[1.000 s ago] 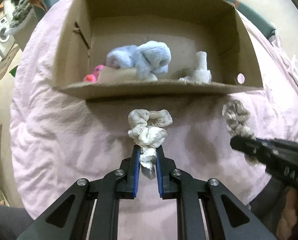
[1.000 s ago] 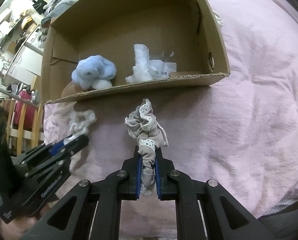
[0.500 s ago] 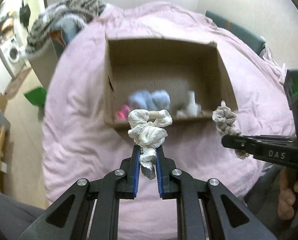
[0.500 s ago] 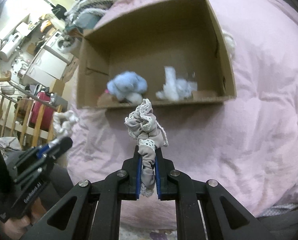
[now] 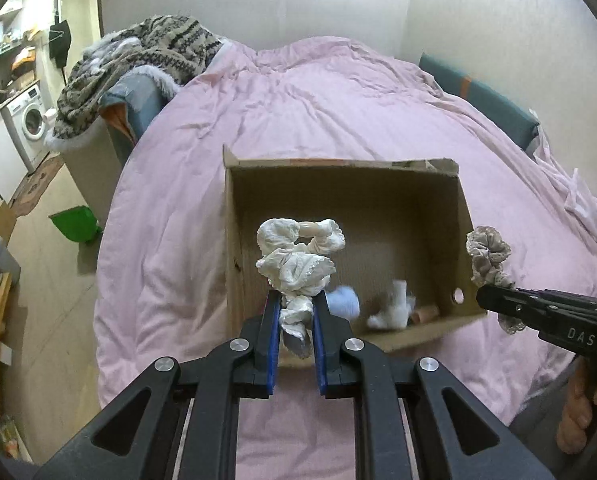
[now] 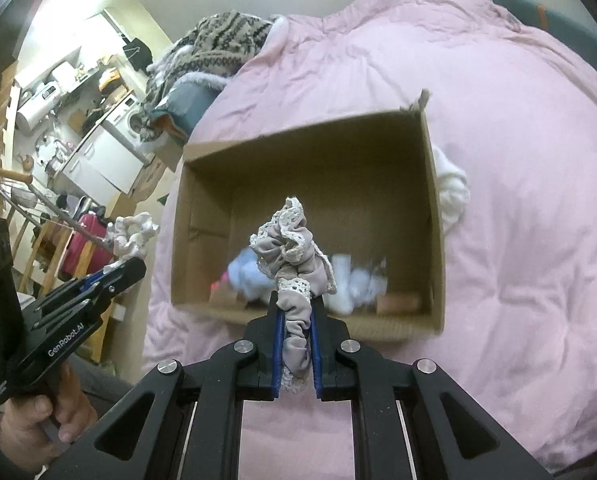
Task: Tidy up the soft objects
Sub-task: 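Carry the white scrunchie and lace scrunchie chain over the box with both grippers, then lower both scrunchies into the box and open both grippers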
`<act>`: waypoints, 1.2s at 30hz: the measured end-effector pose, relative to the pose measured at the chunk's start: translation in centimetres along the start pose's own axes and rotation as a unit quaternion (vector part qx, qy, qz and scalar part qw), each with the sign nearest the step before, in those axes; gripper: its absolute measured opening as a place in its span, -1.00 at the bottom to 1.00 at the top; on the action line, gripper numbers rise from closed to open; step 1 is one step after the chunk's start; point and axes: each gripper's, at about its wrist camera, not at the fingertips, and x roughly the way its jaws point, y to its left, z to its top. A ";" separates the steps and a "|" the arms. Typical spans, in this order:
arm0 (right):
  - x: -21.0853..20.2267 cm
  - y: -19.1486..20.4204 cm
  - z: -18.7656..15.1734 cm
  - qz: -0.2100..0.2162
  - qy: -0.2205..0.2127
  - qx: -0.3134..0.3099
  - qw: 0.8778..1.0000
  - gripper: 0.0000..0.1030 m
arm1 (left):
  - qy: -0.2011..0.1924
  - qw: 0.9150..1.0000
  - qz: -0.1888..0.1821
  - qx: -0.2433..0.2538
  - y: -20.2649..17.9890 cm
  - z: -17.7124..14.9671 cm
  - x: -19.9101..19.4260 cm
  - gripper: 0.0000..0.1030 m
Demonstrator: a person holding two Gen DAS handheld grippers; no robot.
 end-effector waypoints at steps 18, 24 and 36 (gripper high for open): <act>5.1 -2.1 0.3 -0.026 0.015 0.012 0.999 -0.74 | 0.020 1.000 0.022 0.003 0.1 -1.1 6.8 -0.74; 7.0 -1.9 -0.6 -0.053 0.035 -0.007 0.998 -0.74 | 0.034 0.999 0.021 -0.007 0.6 -1.7 7.9 -0.74; 7.7 -1.9 -0.6 -0.057 0.046 -0.009 0.997 -0.74 | 0.025 0.999 0.001 0.030 -1.1 -2.4 8.1 -0.69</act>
